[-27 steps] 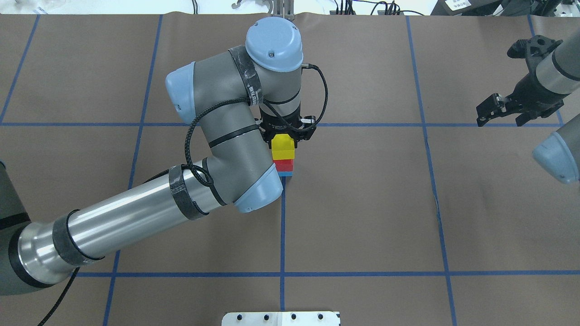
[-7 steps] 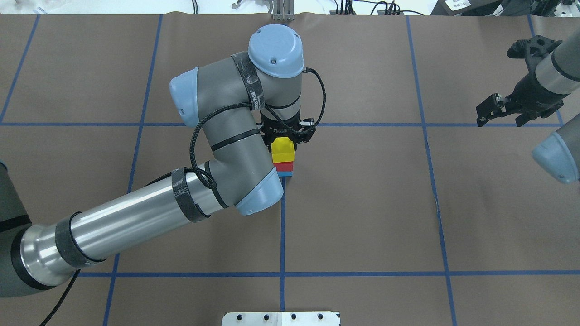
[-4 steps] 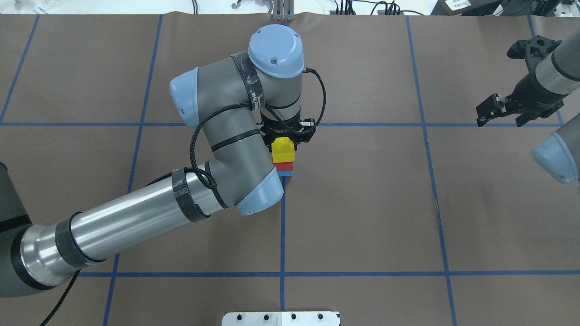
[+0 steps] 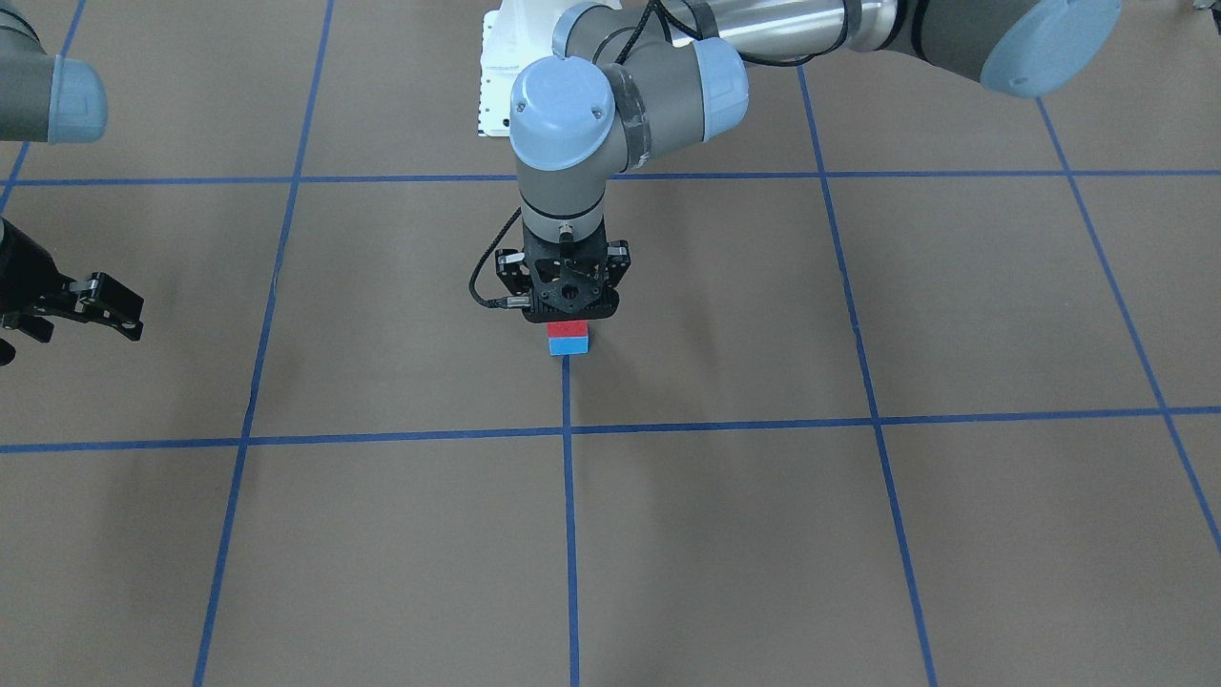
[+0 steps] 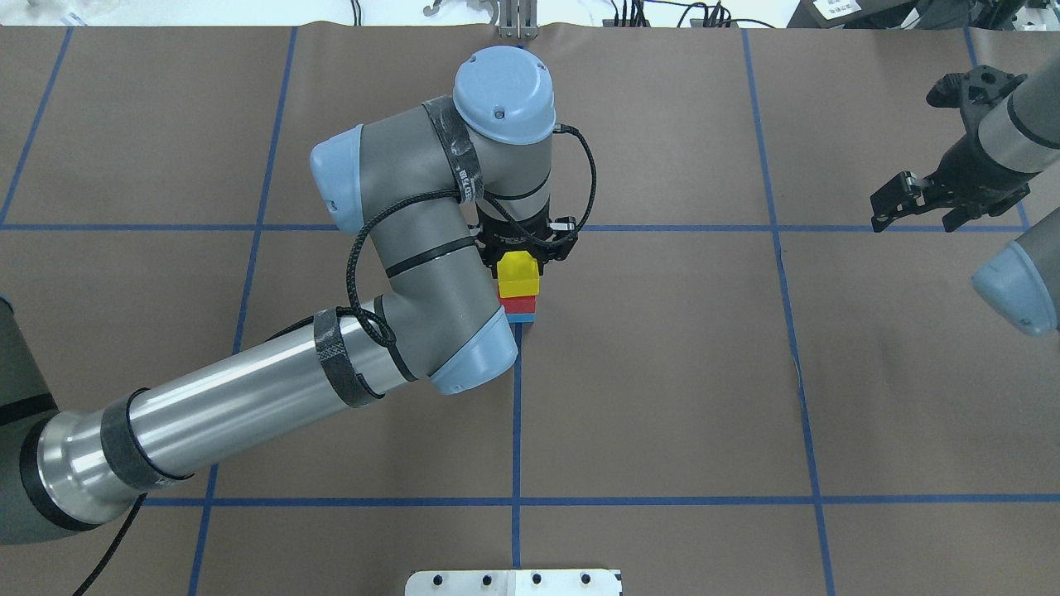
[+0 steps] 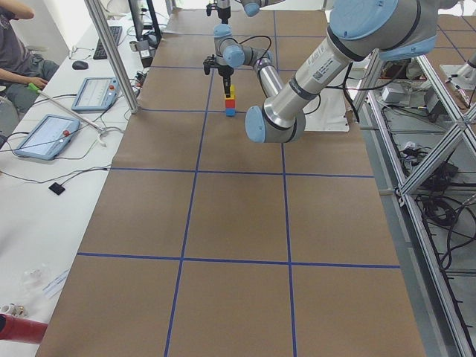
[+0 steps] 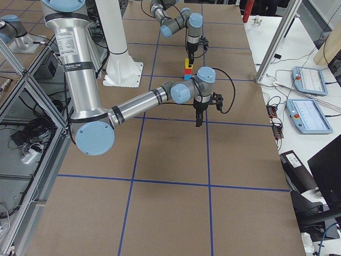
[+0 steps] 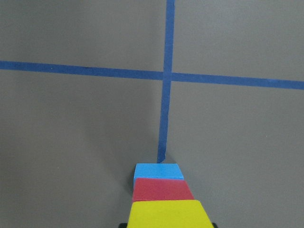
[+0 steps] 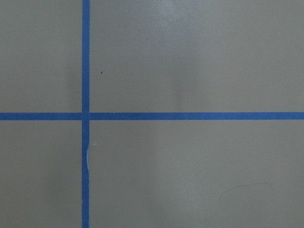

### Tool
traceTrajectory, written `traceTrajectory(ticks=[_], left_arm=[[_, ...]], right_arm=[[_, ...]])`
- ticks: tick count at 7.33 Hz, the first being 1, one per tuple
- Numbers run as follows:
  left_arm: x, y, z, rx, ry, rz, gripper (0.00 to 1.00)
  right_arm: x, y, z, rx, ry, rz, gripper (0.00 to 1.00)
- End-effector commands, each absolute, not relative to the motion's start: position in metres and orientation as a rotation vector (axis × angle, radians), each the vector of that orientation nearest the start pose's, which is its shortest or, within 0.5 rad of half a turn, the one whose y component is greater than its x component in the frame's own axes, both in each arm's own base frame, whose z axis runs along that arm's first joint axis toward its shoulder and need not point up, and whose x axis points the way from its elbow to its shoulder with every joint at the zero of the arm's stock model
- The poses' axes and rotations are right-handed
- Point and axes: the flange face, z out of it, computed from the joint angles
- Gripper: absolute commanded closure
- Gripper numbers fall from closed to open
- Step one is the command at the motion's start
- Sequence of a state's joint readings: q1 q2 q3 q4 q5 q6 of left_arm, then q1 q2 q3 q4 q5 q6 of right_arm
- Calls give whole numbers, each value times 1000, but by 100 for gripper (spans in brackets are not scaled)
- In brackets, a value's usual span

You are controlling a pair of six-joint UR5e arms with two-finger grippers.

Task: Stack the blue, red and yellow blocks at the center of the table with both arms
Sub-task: 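Lower the yellow block onto the red cube with the left gripper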

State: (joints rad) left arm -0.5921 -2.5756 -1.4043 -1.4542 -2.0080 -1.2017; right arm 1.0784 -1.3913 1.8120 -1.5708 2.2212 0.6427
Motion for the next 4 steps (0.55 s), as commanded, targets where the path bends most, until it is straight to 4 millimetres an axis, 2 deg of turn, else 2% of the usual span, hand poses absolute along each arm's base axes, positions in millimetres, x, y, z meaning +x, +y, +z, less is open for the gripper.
traceTrajectory(ticks=[1, 3, 4], left_arm=[[576, -497, 102, -42, 821, -52, 45], [576, -497, 102, -42, 821, -51, 39], [576, -497, 102, -42, 821, -51, 31]], right_arm=[[-199, -525, 452, -1, -758, 6, 0], [-199, -526, 452, -3, -757, 8, 0], [-199, -525, 452, -2, -758, 7, 0]])
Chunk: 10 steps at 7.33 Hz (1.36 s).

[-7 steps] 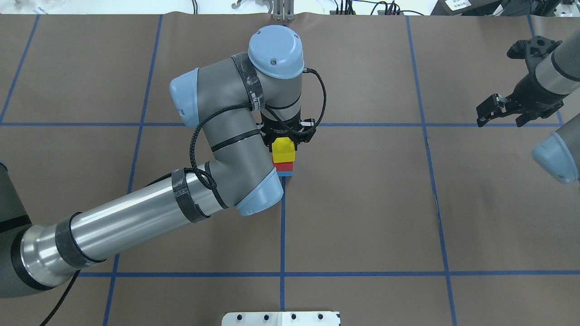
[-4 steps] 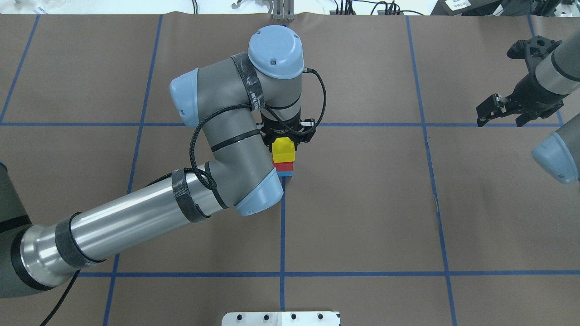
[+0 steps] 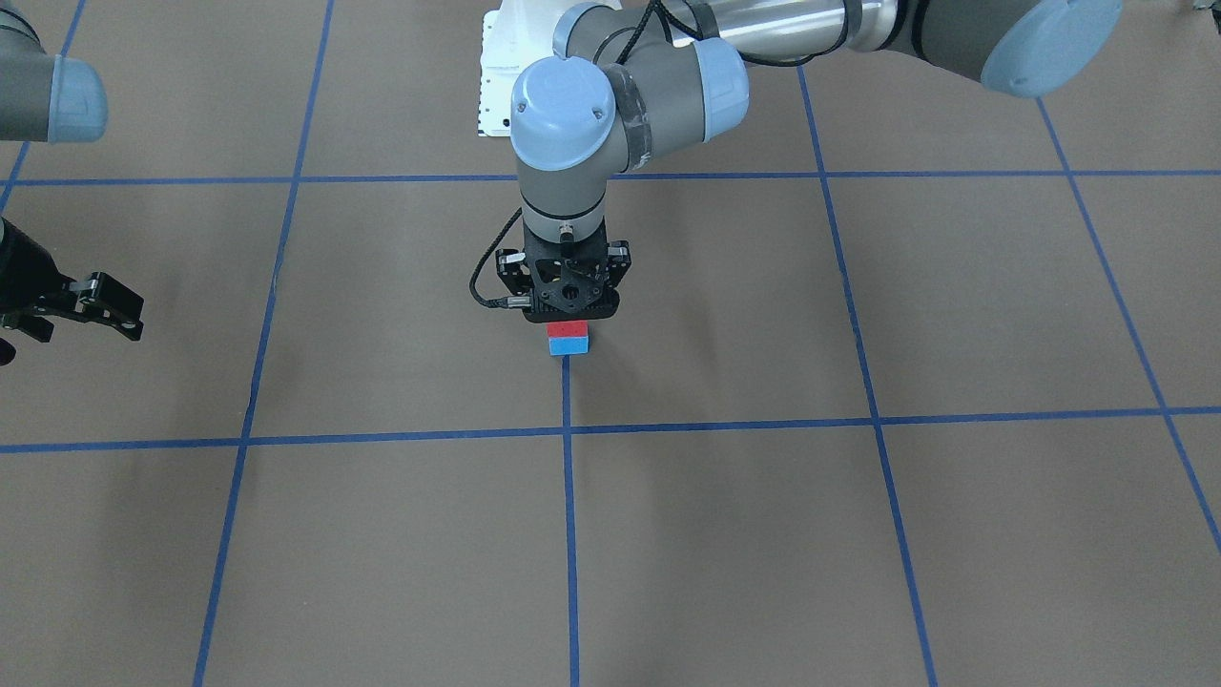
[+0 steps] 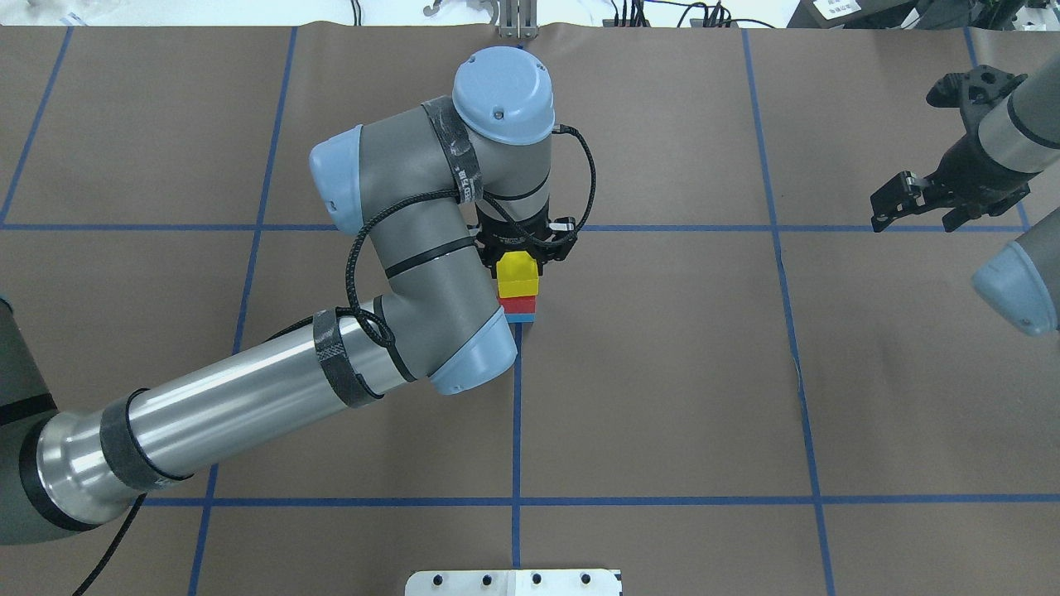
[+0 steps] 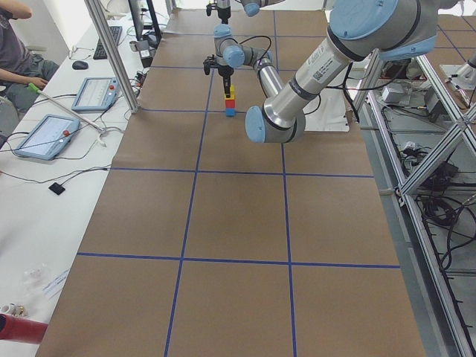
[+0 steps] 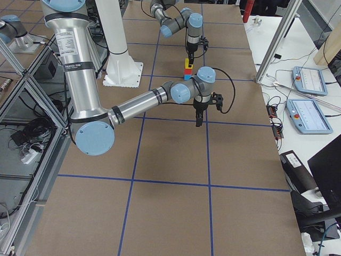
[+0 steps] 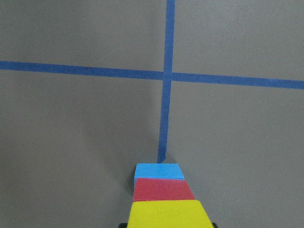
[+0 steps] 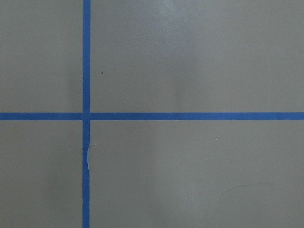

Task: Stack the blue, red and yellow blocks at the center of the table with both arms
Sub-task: 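Lower the yellow block onto the red cube with the left gripper, then open the left gripper and pull it back away from the stack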

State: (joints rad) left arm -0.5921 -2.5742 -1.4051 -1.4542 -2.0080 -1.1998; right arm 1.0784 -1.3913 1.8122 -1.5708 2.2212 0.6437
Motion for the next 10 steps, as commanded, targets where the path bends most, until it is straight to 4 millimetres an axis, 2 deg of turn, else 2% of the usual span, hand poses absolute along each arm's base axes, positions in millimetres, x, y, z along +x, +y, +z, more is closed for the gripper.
traceTrajectory(ticks=[1, 2, 4, 5, 6, 7, 8, 9, 10], left_arm=[[576, -497, 102, -42, 821, -51, 14], [576, -497, 102, -42, 821, -51, 4], [572, -496, 96, -35, 830, -48, 1], [562, -494, 85, -22, 849, -47, 1], [535, -490, 66, -1, 876, -49, 1], [503, -473, 83, 4, 868, -36, 1], [454, -450, 133, 50, 869, 30, 1], [386, -433, 198, 102, 841, 99, 1], [328, -444, 245, 148, 794, 136, 1]], right_arm=[[-199, -525, 452, -1, -758, 6, 0], [-199, -526, 452, -3, -757, 8, 0], [-199, -525, 453, -4, -757, 7, 0], [-199, -525, 454, -5, -756, 7, 0], [-199, -525, 455, -6, -755, 8, 0], [-197, -524, 457, -9, -753, 9, 0], [-191, -524, 457, -2, -755, 12, 0], [-165, -519, 464, 7, -759, 42, 0], [-135, -498, 477, 46, -774, 56, 0]])
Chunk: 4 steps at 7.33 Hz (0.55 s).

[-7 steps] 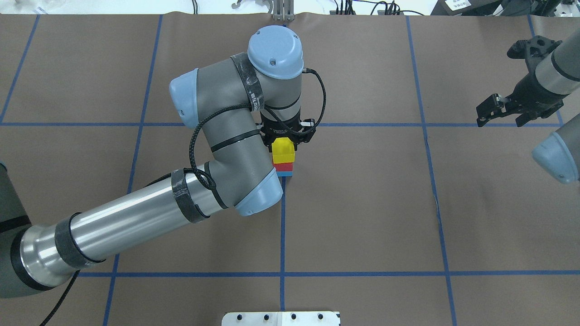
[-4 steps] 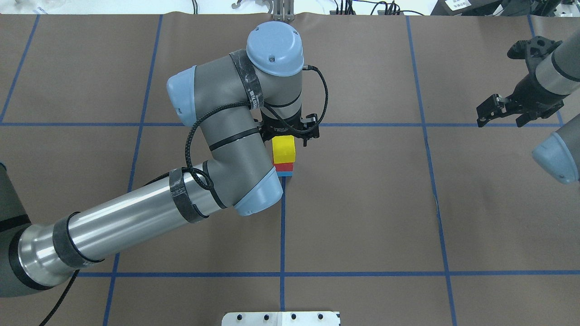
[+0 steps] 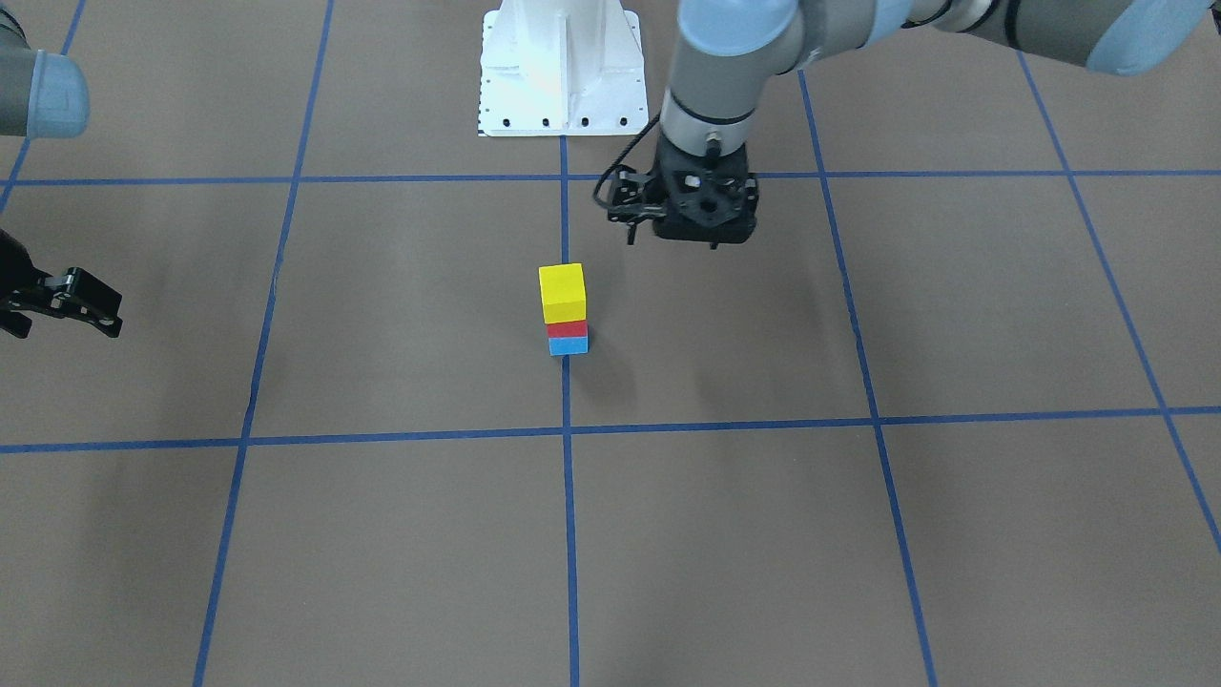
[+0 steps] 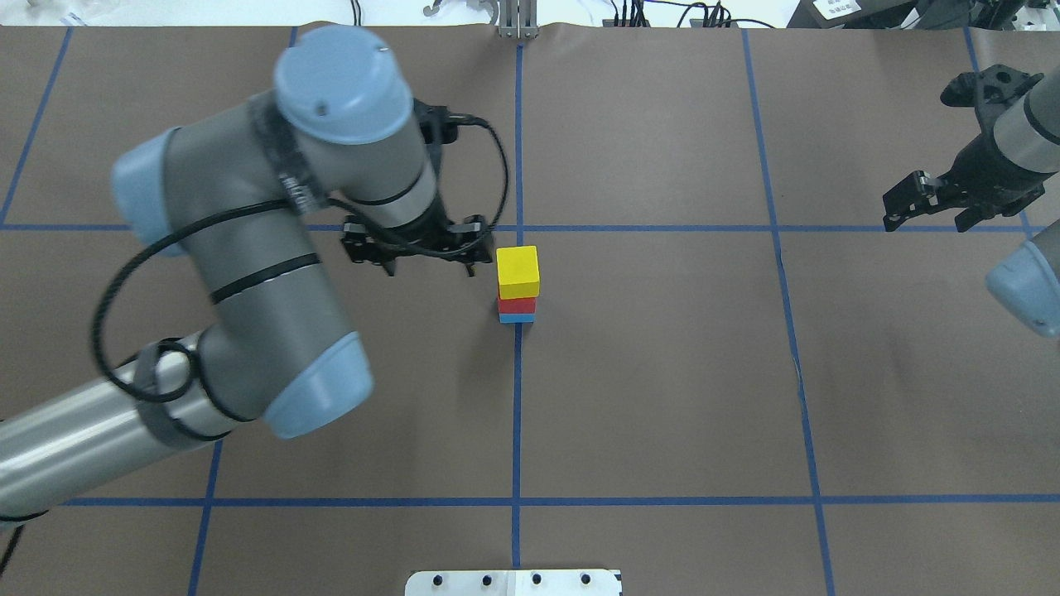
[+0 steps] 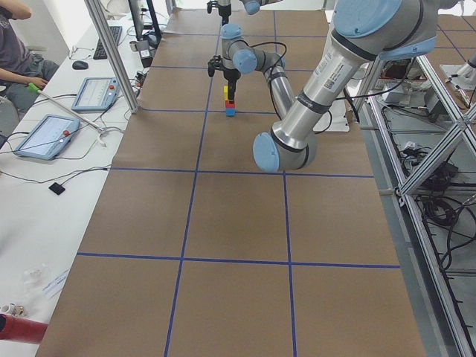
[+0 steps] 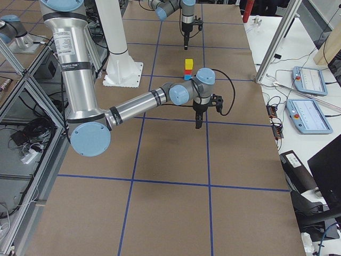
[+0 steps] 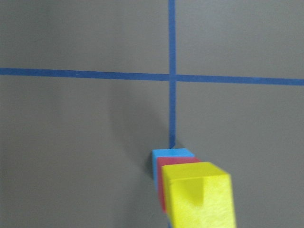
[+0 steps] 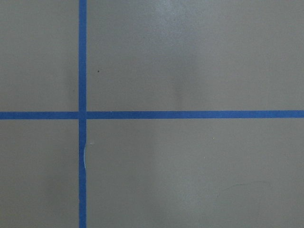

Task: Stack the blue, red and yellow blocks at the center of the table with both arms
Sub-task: 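Open the left gripper and pull it back away from the stack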

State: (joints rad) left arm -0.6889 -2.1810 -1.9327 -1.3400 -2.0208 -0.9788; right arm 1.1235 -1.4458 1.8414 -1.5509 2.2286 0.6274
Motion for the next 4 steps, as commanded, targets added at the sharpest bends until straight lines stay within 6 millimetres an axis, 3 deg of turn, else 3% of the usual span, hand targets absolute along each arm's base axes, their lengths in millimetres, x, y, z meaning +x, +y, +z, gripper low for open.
traceTrajectory(ticks=[1, 2, 3, 4], left_arm=[[270, -467, 298, 140, 768, 210, 1], [199, -494, 350, 154, 739, 274, 1], [146, -513, 400, 136, 734, 309, 1], [91, -532, 453, 94, 767, 287, 1]], right_arm=[[-106, -475, 496, 75, -809, 78, 0], [-79, -455, 517, 67, -856, 97, 0], [-51, -443, 530, 65, -888, 97, 0], [-39, -436, 549, 59, -894, 55, 0]])
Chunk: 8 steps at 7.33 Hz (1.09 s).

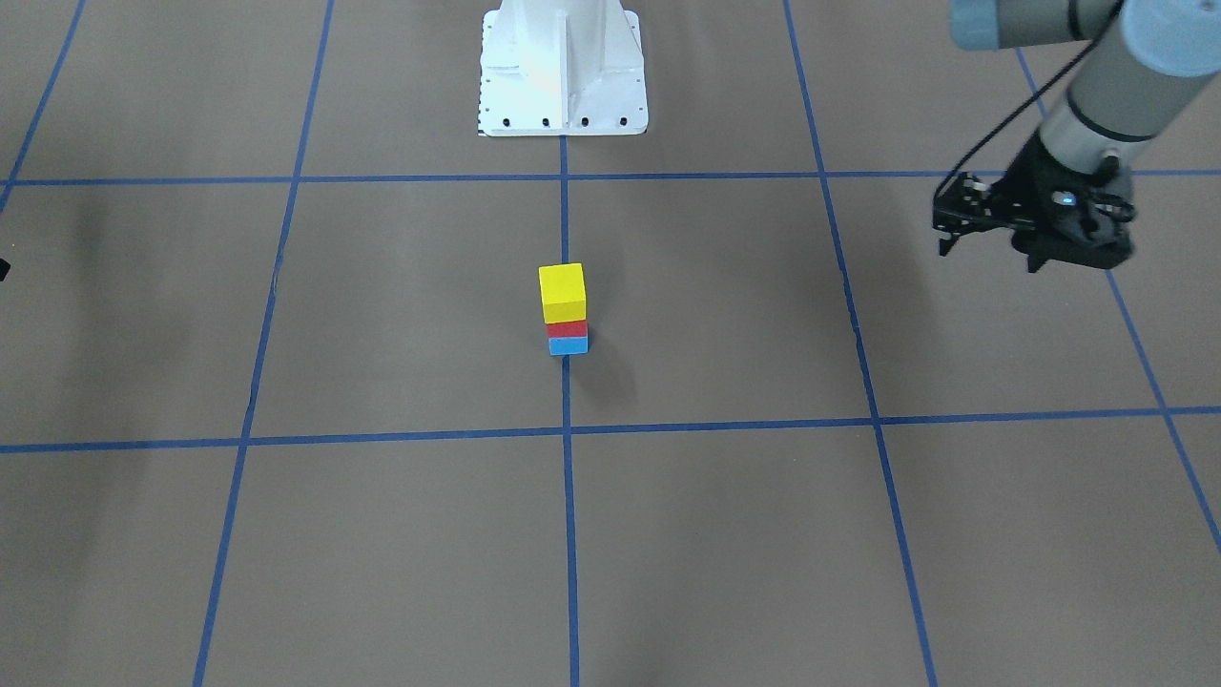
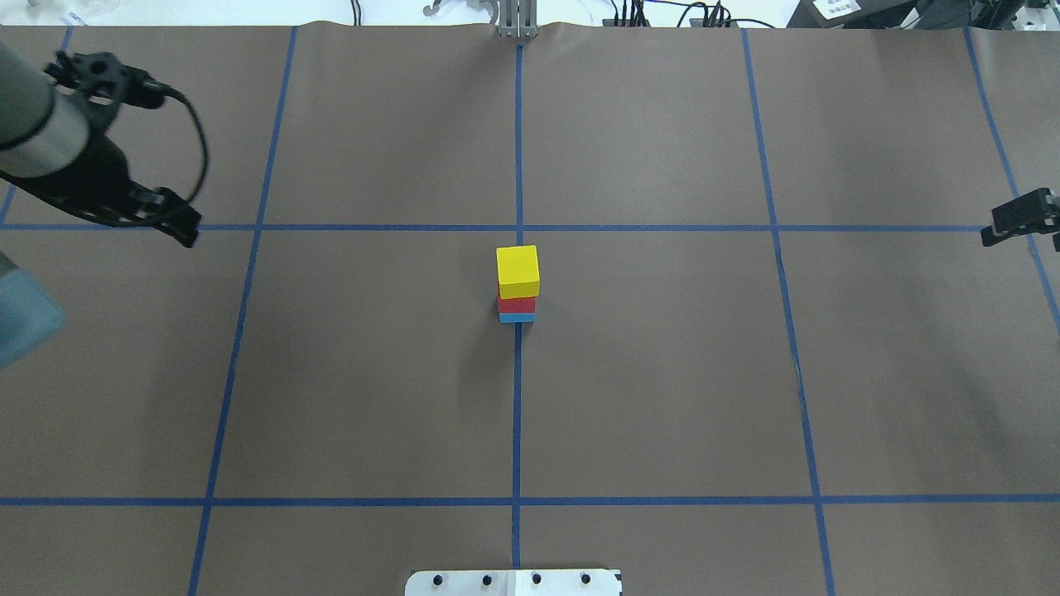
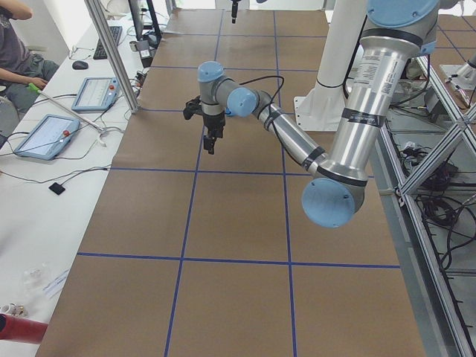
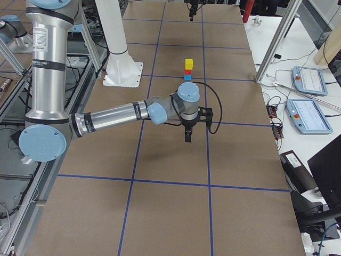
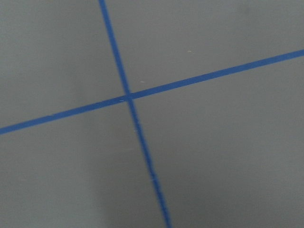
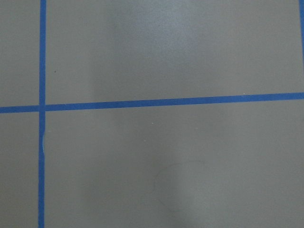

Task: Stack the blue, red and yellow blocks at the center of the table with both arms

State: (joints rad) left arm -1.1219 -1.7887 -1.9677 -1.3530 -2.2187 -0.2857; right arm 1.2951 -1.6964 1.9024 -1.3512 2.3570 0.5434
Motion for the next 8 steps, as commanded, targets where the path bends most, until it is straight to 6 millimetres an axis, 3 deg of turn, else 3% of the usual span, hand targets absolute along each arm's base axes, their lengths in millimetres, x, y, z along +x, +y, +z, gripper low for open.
traceTrajectory(ticks=[1, 2, 3, 4, 6, 8], left_arm=[[40, -544, 498, 86, 803, 285, 1], [-2, -534, 538, 77, 796, 267, 1], [-30, -516, 563, 83, 795, 243, 1], [-35, -511, 570, 75, 796, 220, 1], [-44, -503, 578, 18, 798, 96, 1], [-44, -500, 581, 12, 798, 94, 1]], right_arm=[[-34, -435, 561, 62, -888, 34, 0], [-36, -438, 558, 63, -889, 29, 0], [-35, -455, 545, 44, -881, 51, 0], [-26, -461, 540, 33, -870, 80, 0], [-30, -461, 538, 34, -867, 69, 0], [-31, -463, 539, 32, -858, 71, 0]])
